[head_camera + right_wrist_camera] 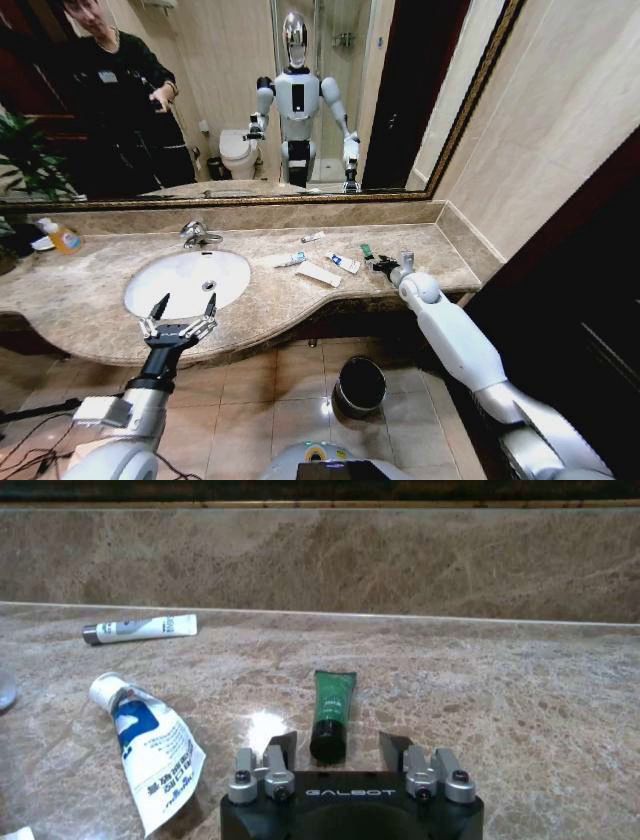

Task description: Pick up the trash from the sink and place it in the trash bin.

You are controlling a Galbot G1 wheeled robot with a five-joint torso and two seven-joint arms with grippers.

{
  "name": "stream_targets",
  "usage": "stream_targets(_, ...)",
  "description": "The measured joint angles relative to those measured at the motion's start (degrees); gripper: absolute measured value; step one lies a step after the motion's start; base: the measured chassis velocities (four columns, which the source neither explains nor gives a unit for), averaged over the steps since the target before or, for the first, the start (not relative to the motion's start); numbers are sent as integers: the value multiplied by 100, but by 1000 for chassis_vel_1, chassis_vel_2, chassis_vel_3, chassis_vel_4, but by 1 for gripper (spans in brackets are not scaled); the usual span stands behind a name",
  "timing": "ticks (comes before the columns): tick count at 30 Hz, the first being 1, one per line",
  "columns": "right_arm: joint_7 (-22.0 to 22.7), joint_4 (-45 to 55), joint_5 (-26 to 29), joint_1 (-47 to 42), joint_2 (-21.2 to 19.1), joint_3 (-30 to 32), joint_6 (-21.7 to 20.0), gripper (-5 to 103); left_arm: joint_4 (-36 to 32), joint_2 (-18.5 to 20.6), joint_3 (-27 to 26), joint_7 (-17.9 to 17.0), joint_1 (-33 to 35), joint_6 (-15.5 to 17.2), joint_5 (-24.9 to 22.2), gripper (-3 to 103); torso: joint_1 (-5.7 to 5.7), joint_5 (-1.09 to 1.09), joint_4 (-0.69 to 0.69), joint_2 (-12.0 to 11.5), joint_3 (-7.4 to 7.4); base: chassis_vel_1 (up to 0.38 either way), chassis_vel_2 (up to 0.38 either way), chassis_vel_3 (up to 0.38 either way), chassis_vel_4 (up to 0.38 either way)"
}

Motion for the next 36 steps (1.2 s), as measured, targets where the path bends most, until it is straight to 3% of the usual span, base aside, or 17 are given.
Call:
stream_targets(5,-29,-2,-68,-11,17,10,-9,53,0,0,0,0,0,0,0,100,0,0,0,0,0,0,0,0,0)
stream_targets(11,-38,-16,-137,-17,14,22,-17,32,0,0,0,0,0,0,0,100,0,0,0,0,0,0,0,0,0)
stream_targets(13,-39,-20,-144,-19,14,24,-17,32,0,0,0,0,0,0,0,100,0,0,0,0,0,0,0,0,0)
stream_targets(14,-40,-29,-152,-19,14,25,-16,24,0,0,0,0,0,0,0,100,0,0,0,0,0,0,0,0,0)
stream_targets(16,-44,-39,-162,-20,14,25,-6,21,0,0,0,0,0,0,0,100,0,0,0,0,0,0,0,0,0)
stream_targets(36,-76,660,-108,-266,-243,323,187,20,0,0,0,0,0,0,0,100,0,0,0,0,0,0,0,0,0)
